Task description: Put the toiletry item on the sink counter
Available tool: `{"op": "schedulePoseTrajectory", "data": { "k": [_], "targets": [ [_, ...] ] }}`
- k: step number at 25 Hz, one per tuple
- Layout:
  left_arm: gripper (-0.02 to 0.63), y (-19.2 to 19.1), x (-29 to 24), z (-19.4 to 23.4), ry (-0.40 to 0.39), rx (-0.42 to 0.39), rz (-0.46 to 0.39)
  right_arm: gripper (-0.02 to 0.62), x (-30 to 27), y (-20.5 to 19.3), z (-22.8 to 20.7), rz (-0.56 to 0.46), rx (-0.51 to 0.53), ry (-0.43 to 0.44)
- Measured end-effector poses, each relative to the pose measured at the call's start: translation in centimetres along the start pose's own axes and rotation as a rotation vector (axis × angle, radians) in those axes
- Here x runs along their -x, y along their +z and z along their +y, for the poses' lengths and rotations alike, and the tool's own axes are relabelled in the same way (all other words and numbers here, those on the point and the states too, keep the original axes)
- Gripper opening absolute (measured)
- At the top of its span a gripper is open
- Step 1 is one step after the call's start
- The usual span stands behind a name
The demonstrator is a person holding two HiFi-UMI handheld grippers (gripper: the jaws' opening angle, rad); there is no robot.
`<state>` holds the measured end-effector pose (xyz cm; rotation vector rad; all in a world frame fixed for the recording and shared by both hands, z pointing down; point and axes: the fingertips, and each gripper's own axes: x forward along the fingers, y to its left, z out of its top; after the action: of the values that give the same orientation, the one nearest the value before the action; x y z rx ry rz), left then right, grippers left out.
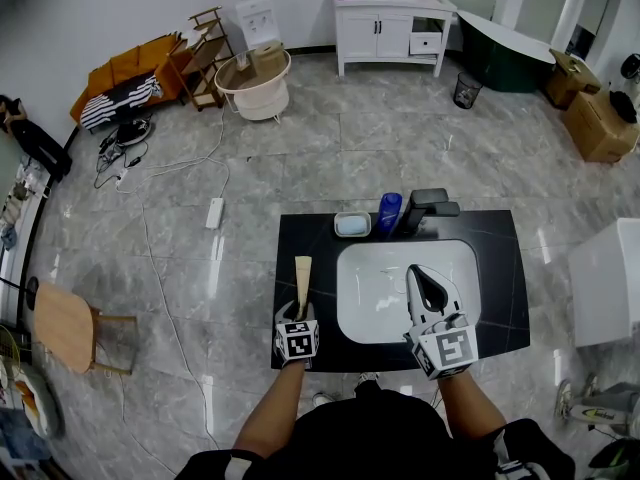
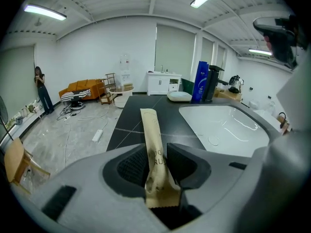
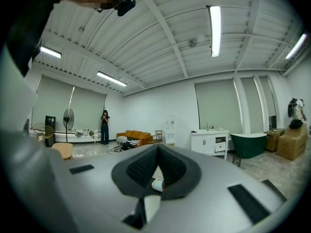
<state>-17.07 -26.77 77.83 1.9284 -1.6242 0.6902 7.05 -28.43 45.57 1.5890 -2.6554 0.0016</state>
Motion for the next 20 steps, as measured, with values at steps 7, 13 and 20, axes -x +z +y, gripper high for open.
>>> {"op": "schedulePoseTrajectory", "data": {
  "k": [7, 13, 20],
  "targets": [
    [0.225, 4.1, 3.1, -0.1, 0.004, -0.011, -0.117, 0.005, 0.3, 0.6, 0.4, -0.012, 0.001, 0.005],
    [0.224, 10.5, 8.0, 0.2, 0.007, 0.029, -0.305, 0.005, 0.4, 1.0, 1.3, -0.024, 0.001, 0.017],
    [0.198, 18.2, 15.5, -0.1, 0.002, 0.024, -0.540, 0.005, 0.3, 1.3, 2.7, -0.037, 0.005, 0.042]
  ]
}}
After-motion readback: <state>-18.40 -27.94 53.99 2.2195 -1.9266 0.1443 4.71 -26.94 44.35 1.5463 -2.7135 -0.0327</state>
